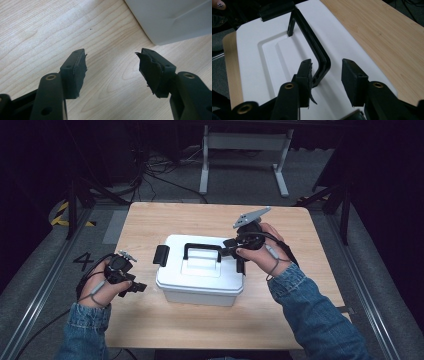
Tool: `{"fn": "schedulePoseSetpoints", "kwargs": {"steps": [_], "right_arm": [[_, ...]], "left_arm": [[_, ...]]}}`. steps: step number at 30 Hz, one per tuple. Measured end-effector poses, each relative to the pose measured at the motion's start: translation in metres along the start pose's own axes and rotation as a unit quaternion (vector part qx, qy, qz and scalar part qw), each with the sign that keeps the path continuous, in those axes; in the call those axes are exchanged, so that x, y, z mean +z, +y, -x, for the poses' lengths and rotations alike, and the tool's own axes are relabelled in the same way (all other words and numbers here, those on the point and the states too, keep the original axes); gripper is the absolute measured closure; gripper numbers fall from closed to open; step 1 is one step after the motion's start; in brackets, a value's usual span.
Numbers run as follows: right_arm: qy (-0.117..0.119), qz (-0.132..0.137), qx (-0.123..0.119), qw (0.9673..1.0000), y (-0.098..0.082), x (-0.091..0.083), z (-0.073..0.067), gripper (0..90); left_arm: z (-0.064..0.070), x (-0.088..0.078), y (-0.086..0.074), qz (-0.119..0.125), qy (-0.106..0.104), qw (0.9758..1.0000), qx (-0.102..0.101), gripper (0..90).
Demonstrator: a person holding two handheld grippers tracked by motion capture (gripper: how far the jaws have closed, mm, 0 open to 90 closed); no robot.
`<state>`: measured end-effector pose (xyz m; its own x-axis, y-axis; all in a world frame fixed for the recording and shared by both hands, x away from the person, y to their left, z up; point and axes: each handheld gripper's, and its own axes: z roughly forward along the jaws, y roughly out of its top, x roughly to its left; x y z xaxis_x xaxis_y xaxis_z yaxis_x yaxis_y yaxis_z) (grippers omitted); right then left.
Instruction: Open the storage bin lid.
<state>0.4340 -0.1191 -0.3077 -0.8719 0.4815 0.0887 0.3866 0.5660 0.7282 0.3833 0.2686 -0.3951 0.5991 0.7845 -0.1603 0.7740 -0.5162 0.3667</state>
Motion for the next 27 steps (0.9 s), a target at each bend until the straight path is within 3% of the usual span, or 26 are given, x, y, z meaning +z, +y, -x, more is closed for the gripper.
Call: {"fn": "schedulePoseSetpoints", "kwargs": {"steps": [10,18,27], "right_arm": [[0.017,-0.013,-0.004,0.9998,0.009,0.028,0.000,57.8],[0.025,-0.022,-0.013,0.9994,0.013,0.038,-0.002,64.7],[0.027,-0.024,-0.023,0.9991,0.015,0.038,-0.005,69.2]], "left_arm": [[-0.001,0.003,0.000,-0.003,0.005,1.0000,0.001,37.0],[0.000,0.003,0.000,-0.002,0.005,1.0000,0.002,35.9],[0.000,0.004,0.001,-0.005,0.006,1.0000,0.004,35.5]]}}
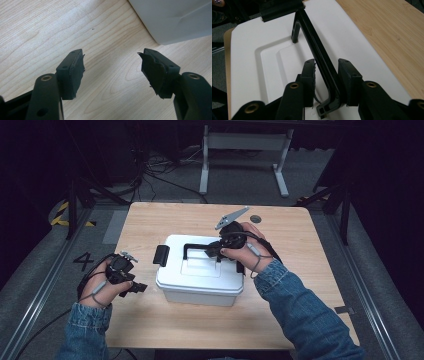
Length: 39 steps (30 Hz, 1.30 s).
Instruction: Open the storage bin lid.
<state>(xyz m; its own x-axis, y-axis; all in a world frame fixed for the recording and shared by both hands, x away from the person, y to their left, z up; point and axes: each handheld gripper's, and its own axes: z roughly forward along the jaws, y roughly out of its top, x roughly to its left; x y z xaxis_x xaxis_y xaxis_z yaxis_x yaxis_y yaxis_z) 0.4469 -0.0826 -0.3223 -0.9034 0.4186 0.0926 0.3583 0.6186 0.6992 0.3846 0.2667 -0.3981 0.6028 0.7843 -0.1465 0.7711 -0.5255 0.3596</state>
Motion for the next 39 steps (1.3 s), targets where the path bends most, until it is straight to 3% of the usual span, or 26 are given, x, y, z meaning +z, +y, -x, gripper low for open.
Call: {"fn": "schedulePoseSetpoints", "kwargs": {"steps": [13,19,29,39], "right_arm": [[0.003,-0.013,-0.057,0.9983,0.001,-0.004,-0.008,76.5],[0.016,-0.019,-0.082,0.9963,0.002,-0.005,-0.009,78.9],[0.033,-0.012,-0.101,0.9943,0.003,-0.008,-0.009,80.7],[0.048,-0.005,-0.103,0.9935,0.007,-0.011,-0.009,82.3]], "left_arm": [[0.001,0.001,0.000,-0.002,0.000,1.0000,0.001,35.3],[0.000,0.001,0.000,-0.002,0.001,1.0000,0.002,35.2],[0.000,0.001,0.001,-0.001,0.001,1.0000,0.005,35.0],[0.000,0.003,0.000,-0.004,-0.004,1.0000,0.002,34.8]]}}
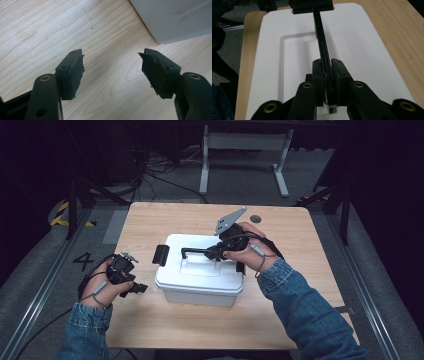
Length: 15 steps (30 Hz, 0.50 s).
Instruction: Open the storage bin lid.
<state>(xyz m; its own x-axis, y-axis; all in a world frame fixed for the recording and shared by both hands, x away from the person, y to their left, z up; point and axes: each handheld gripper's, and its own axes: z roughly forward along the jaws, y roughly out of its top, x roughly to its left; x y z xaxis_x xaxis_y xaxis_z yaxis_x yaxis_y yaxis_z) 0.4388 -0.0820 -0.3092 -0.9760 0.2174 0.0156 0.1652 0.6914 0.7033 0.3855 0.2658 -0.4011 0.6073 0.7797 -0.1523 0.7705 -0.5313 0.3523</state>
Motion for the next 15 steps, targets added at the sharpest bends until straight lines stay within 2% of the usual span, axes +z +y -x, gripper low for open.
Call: {"fn": "schedulePoseSetpoints", "kwargs": {"steps": [15], "right_arm": [[0.009,0.031,0.000,0.9995,0.007,-0.015,-0.001,84.2]], "left_arm": [[-0.002,0.001,-0.001,-0.001,0.000,1.0000,-0.001,34.6]]}}
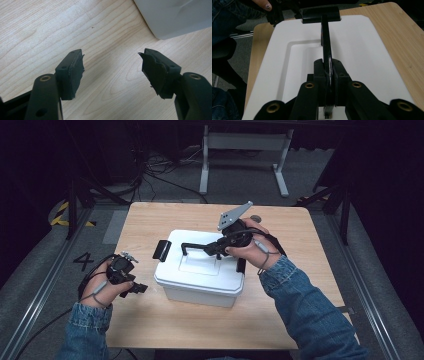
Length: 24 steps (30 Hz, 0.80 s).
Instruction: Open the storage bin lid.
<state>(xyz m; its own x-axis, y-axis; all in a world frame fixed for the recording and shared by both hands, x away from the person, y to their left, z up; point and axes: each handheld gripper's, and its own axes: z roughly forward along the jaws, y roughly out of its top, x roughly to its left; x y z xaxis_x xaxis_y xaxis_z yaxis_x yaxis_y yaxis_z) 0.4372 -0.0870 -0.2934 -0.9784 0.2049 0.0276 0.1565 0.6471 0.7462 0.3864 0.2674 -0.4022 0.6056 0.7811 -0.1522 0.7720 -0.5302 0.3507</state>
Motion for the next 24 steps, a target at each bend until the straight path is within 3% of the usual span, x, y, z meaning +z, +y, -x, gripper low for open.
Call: {"fn": "schedulePoseSetpoints", "kwargs": {"steps": [9,24], "right_arm": [[-0.016,0.025,0.004,0.9996,0.004,-0.018,0.002,84.2],[-0.032,0.038,0.007,0.9988,0.004,-0.036,0.003,84.2]], "left_arm": [[0.000,0.001,0.000,0.001,0.002,1.0000,0.001,34.6],[0.000,0.001,0.000,0.000,0.000,1.0000,-0.003,34.6]]}}
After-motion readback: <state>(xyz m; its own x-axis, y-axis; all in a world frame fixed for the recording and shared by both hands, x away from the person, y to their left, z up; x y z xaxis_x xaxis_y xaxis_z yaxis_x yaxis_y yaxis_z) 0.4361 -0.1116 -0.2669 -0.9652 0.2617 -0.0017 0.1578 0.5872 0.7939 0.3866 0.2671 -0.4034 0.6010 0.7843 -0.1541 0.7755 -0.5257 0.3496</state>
